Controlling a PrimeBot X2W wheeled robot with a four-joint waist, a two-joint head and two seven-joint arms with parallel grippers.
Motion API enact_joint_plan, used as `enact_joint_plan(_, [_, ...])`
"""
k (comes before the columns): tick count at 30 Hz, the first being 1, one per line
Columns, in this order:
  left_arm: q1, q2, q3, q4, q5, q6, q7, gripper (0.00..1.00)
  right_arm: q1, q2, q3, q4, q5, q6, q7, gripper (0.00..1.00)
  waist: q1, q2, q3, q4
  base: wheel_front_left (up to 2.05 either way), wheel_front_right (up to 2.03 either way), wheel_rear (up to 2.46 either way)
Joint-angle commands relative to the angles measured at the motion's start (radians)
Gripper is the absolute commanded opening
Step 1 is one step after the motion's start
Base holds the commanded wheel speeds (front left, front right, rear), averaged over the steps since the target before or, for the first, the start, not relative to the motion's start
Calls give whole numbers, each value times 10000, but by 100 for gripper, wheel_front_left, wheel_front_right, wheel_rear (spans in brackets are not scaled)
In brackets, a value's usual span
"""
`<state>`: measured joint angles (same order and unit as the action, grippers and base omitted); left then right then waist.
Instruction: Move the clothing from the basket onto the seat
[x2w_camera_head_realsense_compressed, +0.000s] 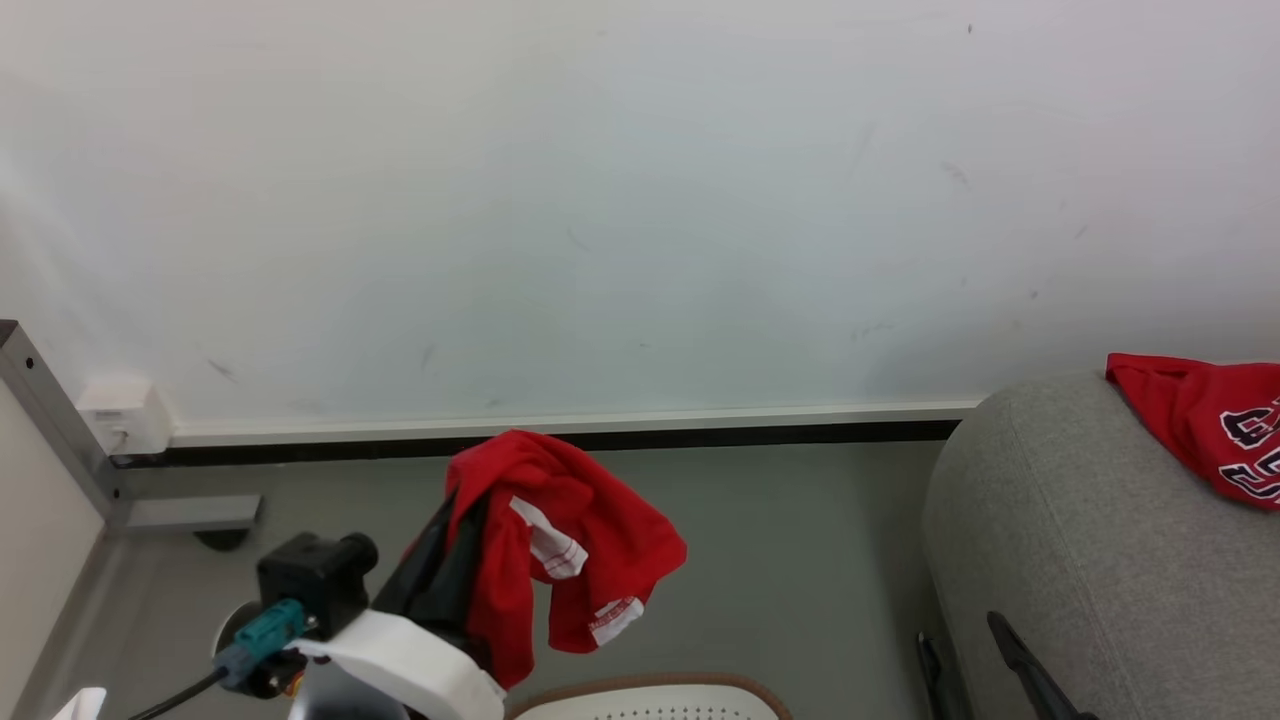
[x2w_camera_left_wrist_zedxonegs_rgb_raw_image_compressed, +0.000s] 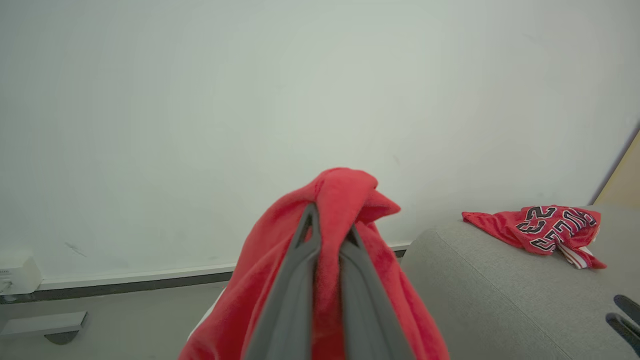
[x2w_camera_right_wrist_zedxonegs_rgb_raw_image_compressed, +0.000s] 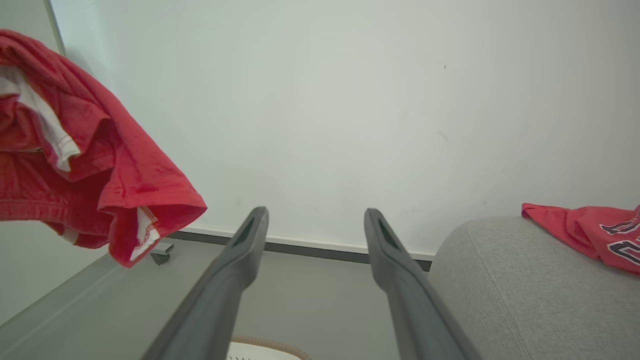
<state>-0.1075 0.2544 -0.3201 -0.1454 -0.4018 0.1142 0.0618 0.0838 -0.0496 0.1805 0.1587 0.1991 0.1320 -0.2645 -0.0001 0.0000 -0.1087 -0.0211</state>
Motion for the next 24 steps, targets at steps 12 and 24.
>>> enact_joint_plan(12, [-371, -12, -695, -742, 84, -386, 398, 0, -2005, -1345, 2562, -7, -88, -26, 48, 100, 1, 0, 207, 4, 0, 0, 0])
enact_joint_plan(24, [-754, -291, -1541, -658, 26, -819, 678, 0, -5278, -2259, 6056, 1344, 1945, -26, 423, 100, 1, 0, 354, 300, 0, 0, 0])
